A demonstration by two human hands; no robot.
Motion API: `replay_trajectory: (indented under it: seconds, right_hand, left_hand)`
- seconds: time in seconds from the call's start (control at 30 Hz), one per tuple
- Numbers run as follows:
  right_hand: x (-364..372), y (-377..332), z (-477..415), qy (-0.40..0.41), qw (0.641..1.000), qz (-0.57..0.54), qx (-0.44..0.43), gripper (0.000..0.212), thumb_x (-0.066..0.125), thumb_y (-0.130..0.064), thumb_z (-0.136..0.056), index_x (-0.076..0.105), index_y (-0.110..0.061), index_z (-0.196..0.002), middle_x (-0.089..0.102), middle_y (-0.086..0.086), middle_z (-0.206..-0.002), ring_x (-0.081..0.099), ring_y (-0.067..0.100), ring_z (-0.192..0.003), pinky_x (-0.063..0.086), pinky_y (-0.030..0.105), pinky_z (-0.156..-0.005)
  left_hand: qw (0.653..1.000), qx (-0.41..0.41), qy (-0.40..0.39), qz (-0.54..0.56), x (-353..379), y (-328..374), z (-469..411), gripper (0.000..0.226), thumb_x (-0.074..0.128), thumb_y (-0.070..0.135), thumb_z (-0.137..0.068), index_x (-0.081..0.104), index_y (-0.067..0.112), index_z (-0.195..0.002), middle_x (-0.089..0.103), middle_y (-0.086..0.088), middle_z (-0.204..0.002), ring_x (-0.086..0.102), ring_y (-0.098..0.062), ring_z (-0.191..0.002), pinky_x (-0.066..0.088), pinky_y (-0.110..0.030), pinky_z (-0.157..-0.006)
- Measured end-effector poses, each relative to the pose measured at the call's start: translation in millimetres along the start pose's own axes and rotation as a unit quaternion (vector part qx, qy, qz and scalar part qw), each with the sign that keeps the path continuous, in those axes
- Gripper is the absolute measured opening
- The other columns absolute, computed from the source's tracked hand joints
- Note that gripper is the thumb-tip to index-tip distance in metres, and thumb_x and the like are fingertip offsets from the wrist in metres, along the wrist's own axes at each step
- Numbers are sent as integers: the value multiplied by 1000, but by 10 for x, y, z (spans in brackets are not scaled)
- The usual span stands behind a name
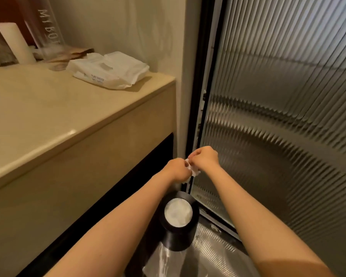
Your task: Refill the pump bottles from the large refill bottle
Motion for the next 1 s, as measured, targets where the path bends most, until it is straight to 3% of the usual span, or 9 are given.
replay_trajectory:
  seconds: [0.07,0.17,0.23,0.3,0.47,0.63,0.83,1.0]
  right_hand:
    - [82,109,-44,11,1000,-13,9,19,56,-4,-88,74,-8,-89,67,9,-105,61,22,-100,46,22,-72]
    - [179,248,-151,39,999,-32,10,21,53,0,-88,73,-8,-89,67,9,-106,60,22,-103,43,22,-75]
    - [237,325,-213,43,998,-35,18,21,54,1,-87,72,-8,-89,67,10,-106,60,22,-103,42,22,-76]
    - [305,386,-255,37,998,-32,26,20,55,1,-86,72,-9,-90,67,10,-106,60,23,-104,42,22,-77]
    - [458,485,-275,-12,1000,-21,-1,21,63,-1,-83,70,-7,-102,67,11,-108,60,22,-105,42,21,-82]
    - [500,556,-235,-16,1000,-5,-7,27,57,5,-83,71,-8,-102,68,9,-109,61,20,-105,44,21,-85]
    - [387,443,-147,-24,999,4,-36,23,58,1,-85,70,-8,-102,67,9,-107,60,20,-104,43,22,-83]
    - [184,-36,-18,-16,995,6,-98,19,59,-5,-85,71,-14,-97,68,5,-103,60,17,-102,44,23,-82]
  left_hand:
    - [1000,-14,-9,17,49,-72,-49,37,45,13,-92,53,6,-127,59,-11,-119,56,-25,-106,43,-28,-81]
    - [999,-31,-17,27,91,-189,-131,43,46,11,-92,47,4,-135,53,-10,-131,46,-25,-127,37,-29,-100]
    - [999,-36,-20,35,98,-278,-173,43,48,11,-92,48,4,-134,53,-10,-132,48,-22,-123,38,-29,-99]
    - [998,-46,-27,39,106,-372,-180,39,49,10,-91,53,2,-129,56,-9,-114,52,-18,-109,40,-27,-92]
    - [996,-72,-39,48,148,-576,-214,42,46,8,-93,47,6,-135,50,-10,-137,49,-23,-124,39,-32,-105]
    - [995,-70,-29,65,68,-627,-171,41,47,11,-94,48,10,-135,53,-10,-134,53,-23,-119,44,-29,-99]
    - [997,-47,-17,50,-54,-586,-69,44,47,12,-92,47,12,-136,50,-7,-138,48,-22,-125,40,-32,-104]
    - [997,6,51,63,-430,-301,128,38,49,11,-91,55,12,-128,58,-10,-127,56,-24,-115,44,-30,-99]
Point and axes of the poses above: each hand's wrist, its own z-axis away from the middle knuckle, its own x-axis out of the palm, y = z × x, the point moved 1 cm from there along -z, towards the middle knuckle
